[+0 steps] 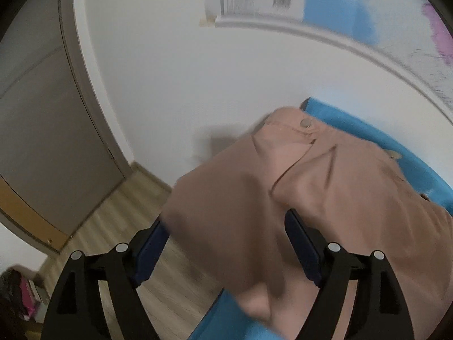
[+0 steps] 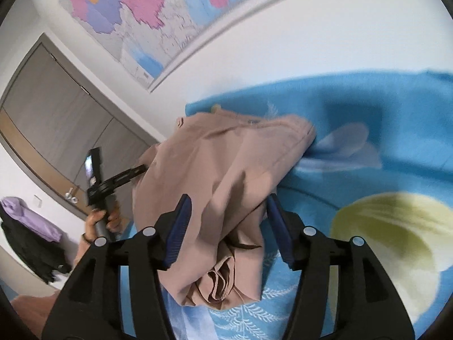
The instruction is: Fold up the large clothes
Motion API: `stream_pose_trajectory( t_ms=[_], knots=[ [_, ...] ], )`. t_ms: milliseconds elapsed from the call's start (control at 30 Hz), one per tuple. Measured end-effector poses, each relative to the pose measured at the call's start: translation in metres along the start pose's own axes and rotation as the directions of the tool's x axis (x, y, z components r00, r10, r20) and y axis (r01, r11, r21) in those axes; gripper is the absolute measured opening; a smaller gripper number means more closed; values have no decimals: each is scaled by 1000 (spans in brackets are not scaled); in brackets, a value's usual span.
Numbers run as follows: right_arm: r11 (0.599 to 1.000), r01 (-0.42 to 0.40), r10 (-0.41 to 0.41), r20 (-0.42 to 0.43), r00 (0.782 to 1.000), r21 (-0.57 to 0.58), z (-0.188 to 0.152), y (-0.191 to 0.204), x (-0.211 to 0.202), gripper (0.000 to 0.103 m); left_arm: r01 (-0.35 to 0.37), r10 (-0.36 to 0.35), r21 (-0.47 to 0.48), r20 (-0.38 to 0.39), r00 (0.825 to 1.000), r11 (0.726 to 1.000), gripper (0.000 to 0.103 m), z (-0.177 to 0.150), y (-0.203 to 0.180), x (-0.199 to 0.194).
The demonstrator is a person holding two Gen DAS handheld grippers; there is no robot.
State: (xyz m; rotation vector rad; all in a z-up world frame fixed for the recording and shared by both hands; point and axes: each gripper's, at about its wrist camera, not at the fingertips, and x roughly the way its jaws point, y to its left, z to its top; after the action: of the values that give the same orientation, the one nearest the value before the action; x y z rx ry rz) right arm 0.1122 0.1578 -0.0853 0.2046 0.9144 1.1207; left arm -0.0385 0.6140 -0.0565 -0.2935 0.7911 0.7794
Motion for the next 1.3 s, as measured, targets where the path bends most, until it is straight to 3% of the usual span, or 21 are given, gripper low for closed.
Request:
stream_pose_trajectory(
  t_ms=[100,200,300,433,533,667,833,967,1133,1200,1300],
  knots=[
    [1000,19,-19,-18,1000,-21,1,3,7,52,39,-40,24,44,998,999,80,-3,-6,-26],
    [999,39,-40,-50,998,-18,6,6,23,47,141,-144,75,35,989,987,80,-8,-27,-39],
    [1000,20,-19,-69,997,7,8,4,32,46,184,-187,117,13,982,976,81,-14,-48,-41],
    [1000,12,-10,-69,998,23,7,3,26,62,281,-274,132,-66,959,951,81,-29,-72,-34],
    [996,7,-4,-33,999,87,10,-11,12,65,294,-286,144,-69,956,945,81,-37,-83,-38],
    [996,25,-25,1,1000,82,10,-13,-3,65,307,-303,164,-46,952,938,81,-49,-93,-53],
    [997,59,-55,67,996,-55,4,19,-19,65,298,-302,196,-10,953,934,85,-66,-109,-74],
    [975,98,-80,95,992,-198,-3,51,-19,65,295,-305,219,12,952,930,85,-73,-122,-82],
    [956,112,-110,24,994,-271,-6,58,10,62,316,-325,224,3,946,922,85,-76,-133,-85],
    [961,132,-141,-18,990,-242,-4,46,26,60,313,-320,228,-5,947,922,85,-78,-137,-83],
    [975,153,-166,-74,983,-161,-3,22,42,47,312,-315,237,-24,949,920,85,-80,-140,-78]
  ],
)
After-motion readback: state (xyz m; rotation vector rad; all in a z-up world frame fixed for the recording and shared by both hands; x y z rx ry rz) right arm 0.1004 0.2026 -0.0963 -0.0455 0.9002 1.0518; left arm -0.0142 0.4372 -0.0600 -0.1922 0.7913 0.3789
